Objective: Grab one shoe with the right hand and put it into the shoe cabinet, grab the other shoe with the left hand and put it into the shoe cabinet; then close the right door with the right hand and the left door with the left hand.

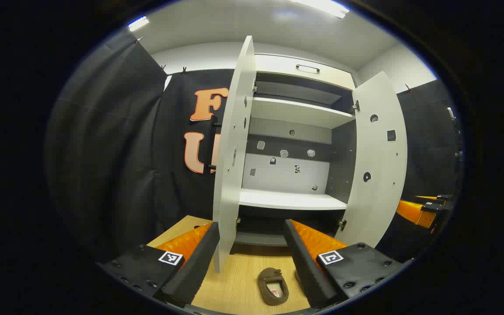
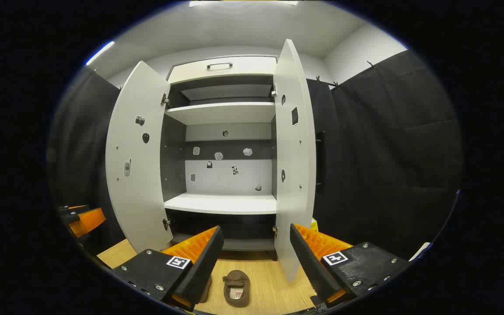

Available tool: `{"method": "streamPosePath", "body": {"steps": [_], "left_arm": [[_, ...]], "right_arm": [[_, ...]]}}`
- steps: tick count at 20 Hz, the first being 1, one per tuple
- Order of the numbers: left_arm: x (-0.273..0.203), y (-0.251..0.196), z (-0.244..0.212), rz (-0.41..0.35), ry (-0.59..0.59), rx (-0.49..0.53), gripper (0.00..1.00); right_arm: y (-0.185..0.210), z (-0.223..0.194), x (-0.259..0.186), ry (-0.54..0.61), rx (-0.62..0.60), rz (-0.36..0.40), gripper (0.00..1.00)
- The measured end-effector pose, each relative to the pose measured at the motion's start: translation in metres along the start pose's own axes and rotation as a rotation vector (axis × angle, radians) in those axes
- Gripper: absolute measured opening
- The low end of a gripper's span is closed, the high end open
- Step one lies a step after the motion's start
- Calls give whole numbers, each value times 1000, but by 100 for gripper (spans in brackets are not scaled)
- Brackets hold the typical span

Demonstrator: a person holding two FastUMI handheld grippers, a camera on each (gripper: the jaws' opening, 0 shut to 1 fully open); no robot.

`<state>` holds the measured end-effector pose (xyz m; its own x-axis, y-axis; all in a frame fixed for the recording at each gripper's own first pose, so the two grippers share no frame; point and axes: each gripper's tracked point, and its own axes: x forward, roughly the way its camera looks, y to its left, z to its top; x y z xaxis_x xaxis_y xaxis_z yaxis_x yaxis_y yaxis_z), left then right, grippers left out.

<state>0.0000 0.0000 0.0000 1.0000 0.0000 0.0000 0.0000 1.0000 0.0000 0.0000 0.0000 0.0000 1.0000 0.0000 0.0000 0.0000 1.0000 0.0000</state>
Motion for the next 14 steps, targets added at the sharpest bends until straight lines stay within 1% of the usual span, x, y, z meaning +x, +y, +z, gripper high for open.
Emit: {"method": "streamPosePath", "body": {"steps": [7, 14], "left_arm": [[3, -3, -5, -22, 11, 6, 97], [9, 2, -8, -15, 19, 3, 96]], "right_arm": [[2, -9, 4, 23, 8, -8, 94], [4, -20, 12, 38, 6, -11, 94]]}}
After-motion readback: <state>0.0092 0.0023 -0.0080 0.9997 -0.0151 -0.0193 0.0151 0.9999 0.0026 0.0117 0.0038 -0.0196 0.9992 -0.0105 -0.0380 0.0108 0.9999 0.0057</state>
